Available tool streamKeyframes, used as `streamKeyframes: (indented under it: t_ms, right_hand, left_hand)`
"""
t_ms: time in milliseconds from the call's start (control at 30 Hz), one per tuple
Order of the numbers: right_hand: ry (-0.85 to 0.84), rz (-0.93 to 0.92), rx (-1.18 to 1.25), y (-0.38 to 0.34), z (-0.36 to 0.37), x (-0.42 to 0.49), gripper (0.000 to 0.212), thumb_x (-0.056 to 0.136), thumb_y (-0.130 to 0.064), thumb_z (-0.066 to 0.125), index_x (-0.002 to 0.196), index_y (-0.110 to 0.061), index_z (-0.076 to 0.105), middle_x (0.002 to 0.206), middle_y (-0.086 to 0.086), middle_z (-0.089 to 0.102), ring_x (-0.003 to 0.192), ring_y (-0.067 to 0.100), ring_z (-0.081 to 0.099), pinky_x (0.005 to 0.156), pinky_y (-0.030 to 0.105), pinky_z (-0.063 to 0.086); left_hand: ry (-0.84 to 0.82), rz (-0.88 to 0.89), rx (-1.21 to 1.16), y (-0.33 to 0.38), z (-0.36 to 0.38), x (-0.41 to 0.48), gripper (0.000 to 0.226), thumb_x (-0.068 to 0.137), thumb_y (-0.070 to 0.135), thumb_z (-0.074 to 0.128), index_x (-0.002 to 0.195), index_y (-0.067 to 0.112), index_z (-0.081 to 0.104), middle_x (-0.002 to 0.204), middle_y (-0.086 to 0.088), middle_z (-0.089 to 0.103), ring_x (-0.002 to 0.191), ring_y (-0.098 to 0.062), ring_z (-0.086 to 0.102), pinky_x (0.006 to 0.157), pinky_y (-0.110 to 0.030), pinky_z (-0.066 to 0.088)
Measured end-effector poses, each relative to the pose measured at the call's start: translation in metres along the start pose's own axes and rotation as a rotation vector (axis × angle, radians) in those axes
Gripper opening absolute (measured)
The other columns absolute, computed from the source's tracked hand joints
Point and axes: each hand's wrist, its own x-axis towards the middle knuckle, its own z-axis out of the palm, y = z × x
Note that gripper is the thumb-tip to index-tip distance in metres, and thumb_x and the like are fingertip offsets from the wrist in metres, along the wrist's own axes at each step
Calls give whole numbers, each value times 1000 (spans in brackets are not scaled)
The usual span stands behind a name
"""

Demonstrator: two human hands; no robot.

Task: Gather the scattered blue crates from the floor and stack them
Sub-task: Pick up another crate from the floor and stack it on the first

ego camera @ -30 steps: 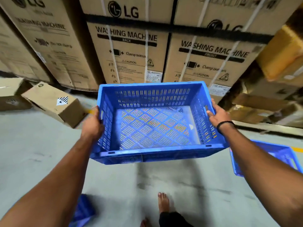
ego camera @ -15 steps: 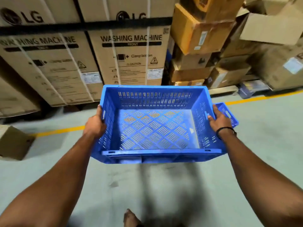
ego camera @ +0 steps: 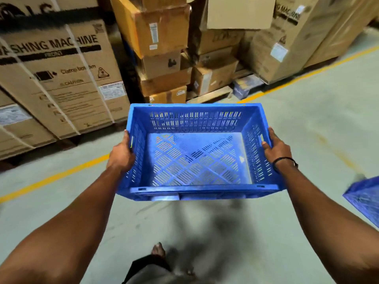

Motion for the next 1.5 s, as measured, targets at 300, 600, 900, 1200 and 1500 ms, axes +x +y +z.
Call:
streamKeyframes:
  t_ms: [300, 600, 900, 1200, 1500]
  right_hand:
    - [0, 97, 45, 39, -3, 117, 59, 95, -27, 51, 148, -34, 25, 131, 24, 55, 117, 41, 53, 97, 35, 41]
    - [-35, 123, -13, 41, 1, 273, 61, 94, -31, 51, 147, -40, 21, 116, 29, 61, 104, 43, 58, 91, 39, 46]
    - [-155, 63, -82, 48, 35, 442, 66, 93, -32, 51, 146, -46, 14, 115, 26, 62, 102, 43, 59, 87, 40, 47]
    - [-249, -127, -177, 49, 143, 603, 66, 94, -29, 51, 148, -40, 16, 121, 26, 60, 105, 47, 56, 88, 43, 46]
    - [-326, -186, -264, 78, 298, 693, 64, 96, -30, 48, 149, -37, 13, 112, 32, 61, 98, 50, 56, 84, 45, 44]
  left_hand:
    - [-38, 36, 26, 103, 63, 113, 77, 84, 6, 47, 151, 28, 15, 117, -30, 59, 100, -46, 59, 82, -46, 48]
    - [-52, -34, 20, 186, 115, 221, 73, 88, 8, 47, 151, 28, 16, 116, -32, 58, 100, -49, 57, 81, -45, 46]
    - [5, -205, -45, 236, 193, 299, 73, 87, 7, 49, 149, 31, 20, 109, -35, 60, 95, -50, 59, 77, -46, 47]
    - [84, -377, -67, 216, 309, 374, 71, 89, 11, 49, 150, 32, 18, 114, -32, 60, 97, -50, 59, 78, -47, 46]
    - [53, -401, 3, 153, 423, 445, 75, 87, 7, 46, 151, 27, 12, 114, -28, 60, 98, -46, 58, 80, -46, 44]
